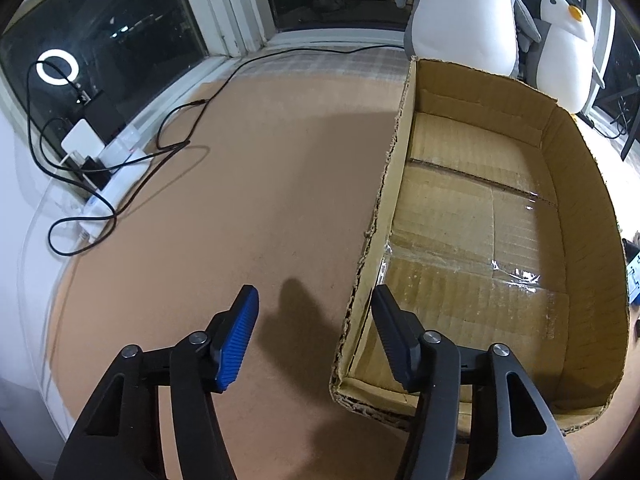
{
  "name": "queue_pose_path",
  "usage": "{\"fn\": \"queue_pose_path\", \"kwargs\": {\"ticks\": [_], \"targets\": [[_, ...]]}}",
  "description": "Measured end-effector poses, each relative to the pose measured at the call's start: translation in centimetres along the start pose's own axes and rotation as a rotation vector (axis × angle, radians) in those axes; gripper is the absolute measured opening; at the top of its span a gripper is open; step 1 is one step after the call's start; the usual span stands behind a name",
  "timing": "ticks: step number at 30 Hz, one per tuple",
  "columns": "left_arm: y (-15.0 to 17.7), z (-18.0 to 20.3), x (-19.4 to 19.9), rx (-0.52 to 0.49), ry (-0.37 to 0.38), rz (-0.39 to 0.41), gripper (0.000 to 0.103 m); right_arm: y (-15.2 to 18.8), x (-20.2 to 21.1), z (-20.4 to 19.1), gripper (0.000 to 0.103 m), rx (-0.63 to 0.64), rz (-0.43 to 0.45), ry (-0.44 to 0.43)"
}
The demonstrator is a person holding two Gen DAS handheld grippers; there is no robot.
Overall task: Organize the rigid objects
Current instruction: 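Move the left tool to the box rim while the right tool approaches the lotion tube, then close the right gripper on the white-and-blue lotion tube and lift it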
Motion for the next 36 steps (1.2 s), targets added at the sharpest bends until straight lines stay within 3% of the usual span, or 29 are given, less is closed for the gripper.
{"fn": "queue_pose_path", "kwargs": {"ticks": [10,23,36], "targets": [[-0.1,0.2,-0.1,-0.011,-0.009,-0.003,0.057,0.0,-1.6,-0.1,0.075,0.032,-0.033,-0.054],[-0.1,0.4,-0.1,-0.004,-0.005,-0.005,0.057,0.2,-1.2,-0.9,0.047,0.029,-0.034,-0.074],[0.0,1.0,-0.6,0.01,0.072,-0.027,0.037,1.2,-0.2,-1.0,0.044,-0.078,0.045,-0.053]]}}
Point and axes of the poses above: each gripper's, at about its wrist camera, not at the fingertips, and x roughly against the way its jaws point, z to its right, y to its underside, the point moved 9 cm from there along -x, roughly the way its jaws point, and after that the axes turned 15 degrees about -y, right-handed, at the moved point
